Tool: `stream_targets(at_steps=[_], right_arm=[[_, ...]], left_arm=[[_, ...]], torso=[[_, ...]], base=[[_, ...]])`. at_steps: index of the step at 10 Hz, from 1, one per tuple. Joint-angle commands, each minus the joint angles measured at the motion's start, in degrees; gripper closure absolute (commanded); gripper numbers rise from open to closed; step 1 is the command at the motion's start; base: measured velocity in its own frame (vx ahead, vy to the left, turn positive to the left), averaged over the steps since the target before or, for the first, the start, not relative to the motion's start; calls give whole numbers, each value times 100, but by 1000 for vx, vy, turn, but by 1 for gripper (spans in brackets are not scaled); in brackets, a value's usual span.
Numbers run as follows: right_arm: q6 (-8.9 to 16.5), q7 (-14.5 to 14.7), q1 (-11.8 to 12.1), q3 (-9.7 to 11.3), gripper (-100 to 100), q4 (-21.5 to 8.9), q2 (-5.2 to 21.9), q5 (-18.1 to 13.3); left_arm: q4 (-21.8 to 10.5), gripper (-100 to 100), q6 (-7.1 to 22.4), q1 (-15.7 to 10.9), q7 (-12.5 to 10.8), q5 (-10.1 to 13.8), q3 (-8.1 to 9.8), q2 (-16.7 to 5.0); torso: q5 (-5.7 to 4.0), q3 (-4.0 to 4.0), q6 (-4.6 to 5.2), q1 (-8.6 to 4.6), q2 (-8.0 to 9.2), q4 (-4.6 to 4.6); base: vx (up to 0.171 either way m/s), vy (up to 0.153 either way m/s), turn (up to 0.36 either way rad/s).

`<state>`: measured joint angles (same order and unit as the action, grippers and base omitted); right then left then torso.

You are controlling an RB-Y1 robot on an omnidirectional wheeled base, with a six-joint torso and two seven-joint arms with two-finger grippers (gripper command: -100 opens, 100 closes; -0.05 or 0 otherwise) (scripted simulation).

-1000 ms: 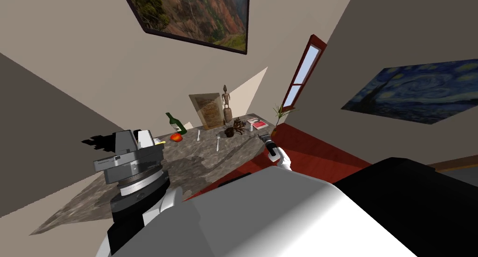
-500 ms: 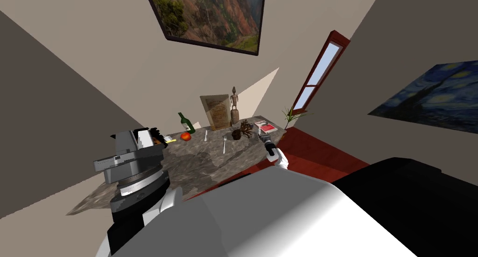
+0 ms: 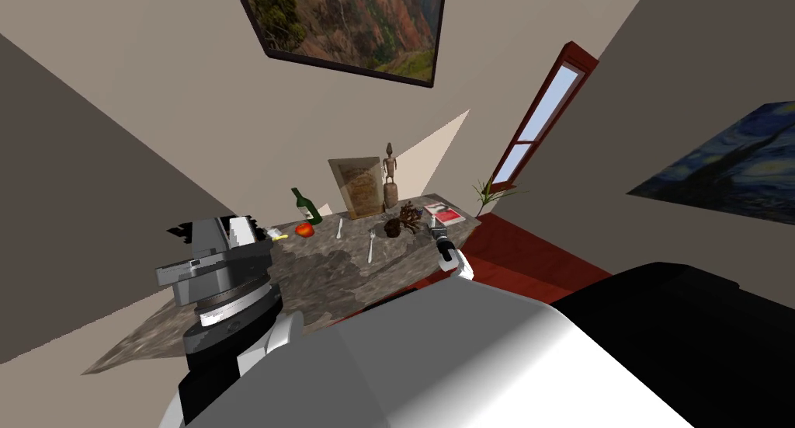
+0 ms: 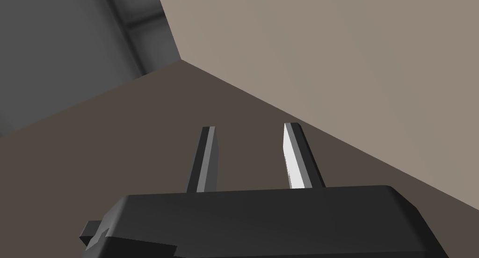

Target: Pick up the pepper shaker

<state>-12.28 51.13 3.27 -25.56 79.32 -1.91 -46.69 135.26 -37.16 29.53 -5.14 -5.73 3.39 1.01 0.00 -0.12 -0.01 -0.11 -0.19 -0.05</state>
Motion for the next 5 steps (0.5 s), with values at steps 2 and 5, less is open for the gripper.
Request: stream_targets(at_steps=[2, 5], right_arm=[[0, 0, 0, 0, -100, 0, 2, 0], [0, 0, -1, 0, 100, 0, 2, 0]], left_arm=[[0, 0, 0, 0, 0, 0, 0, 0], [0, 0, 0, 0, 0, 0, 0, 0]], torso=[[2, 6, 0, 7, 9, 2], [3, 9, 0, 10, 16, 4]], base=[[3, -2, 0], [0, 0, 0]])
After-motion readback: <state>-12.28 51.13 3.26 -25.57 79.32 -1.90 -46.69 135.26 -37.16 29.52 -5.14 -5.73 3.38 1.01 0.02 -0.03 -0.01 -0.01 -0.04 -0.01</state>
